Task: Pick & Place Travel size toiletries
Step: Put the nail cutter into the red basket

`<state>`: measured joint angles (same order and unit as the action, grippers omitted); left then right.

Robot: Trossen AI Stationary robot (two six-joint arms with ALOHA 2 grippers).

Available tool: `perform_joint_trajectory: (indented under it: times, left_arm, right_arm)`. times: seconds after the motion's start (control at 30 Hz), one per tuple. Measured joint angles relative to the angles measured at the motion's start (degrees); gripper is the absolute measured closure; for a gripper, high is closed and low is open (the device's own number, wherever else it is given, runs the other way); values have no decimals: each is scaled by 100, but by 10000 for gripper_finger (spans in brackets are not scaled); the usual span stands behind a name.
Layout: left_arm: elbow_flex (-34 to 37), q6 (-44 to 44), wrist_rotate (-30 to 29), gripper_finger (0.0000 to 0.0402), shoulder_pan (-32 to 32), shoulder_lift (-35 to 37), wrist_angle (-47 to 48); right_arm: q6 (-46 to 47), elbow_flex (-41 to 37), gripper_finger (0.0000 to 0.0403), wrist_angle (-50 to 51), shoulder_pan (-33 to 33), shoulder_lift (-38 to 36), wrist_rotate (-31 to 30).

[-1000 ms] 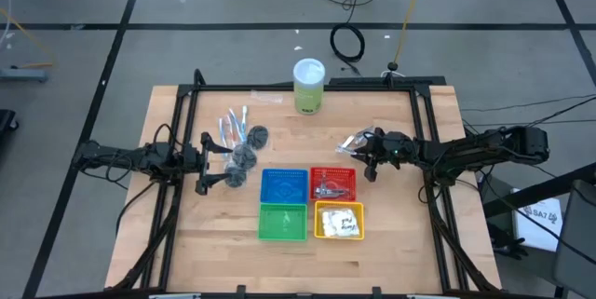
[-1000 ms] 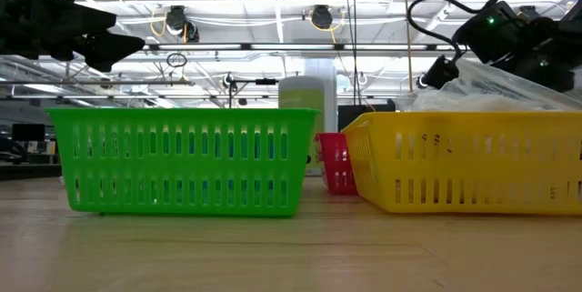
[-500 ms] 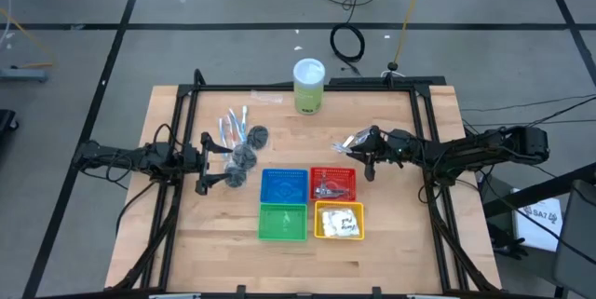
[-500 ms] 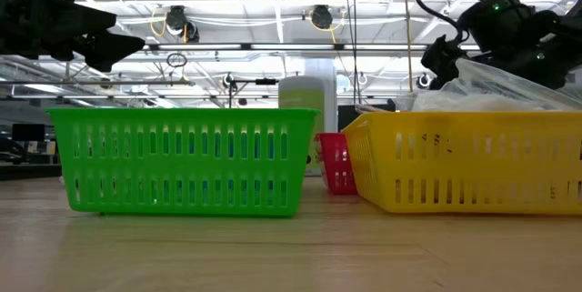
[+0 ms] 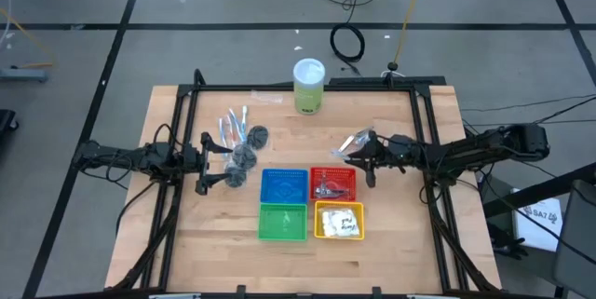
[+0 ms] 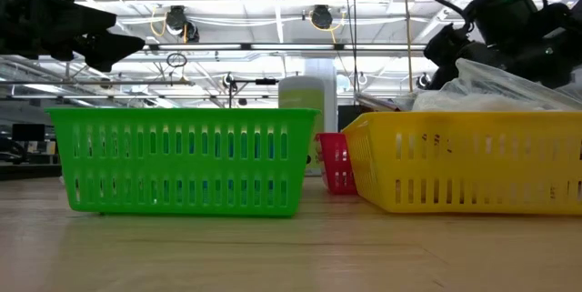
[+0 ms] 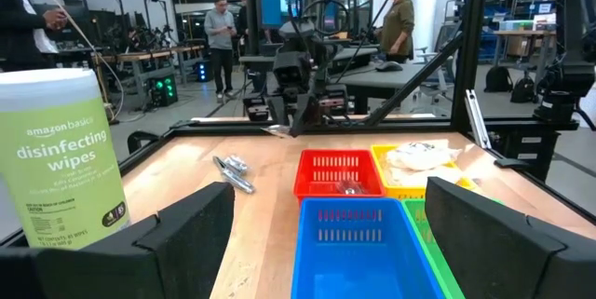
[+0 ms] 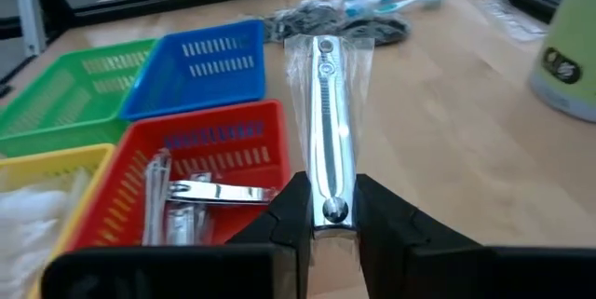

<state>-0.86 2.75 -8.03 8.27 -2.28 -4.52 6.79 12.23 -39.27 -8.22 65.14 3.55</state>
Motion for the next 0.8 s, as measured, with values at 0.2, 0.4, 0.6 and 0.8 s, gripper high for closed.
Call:
perform_joint_trajectory:
  times: [0.2, 0.4, 0.6, 0.8]
  left_arm:
    - [0, -1, 1, 55, 0, 0, 0]
    - [-1, 0, 0, 55, 0, -1, -2]
    - [0, -1, 0, 55, 1, 0, 1]
    - [0, 0, 2, 55, 0, -2, -1]
  right_arm:
    - [151, 0, 353, 0, 363, 0, -33]
    - [287, 0, 353, -92, 780, 1, -36]
    - [304, 0, 353, -291, 1198, 2, -41]
    - [316, 0, 353, -336, 1629, 2, -28]
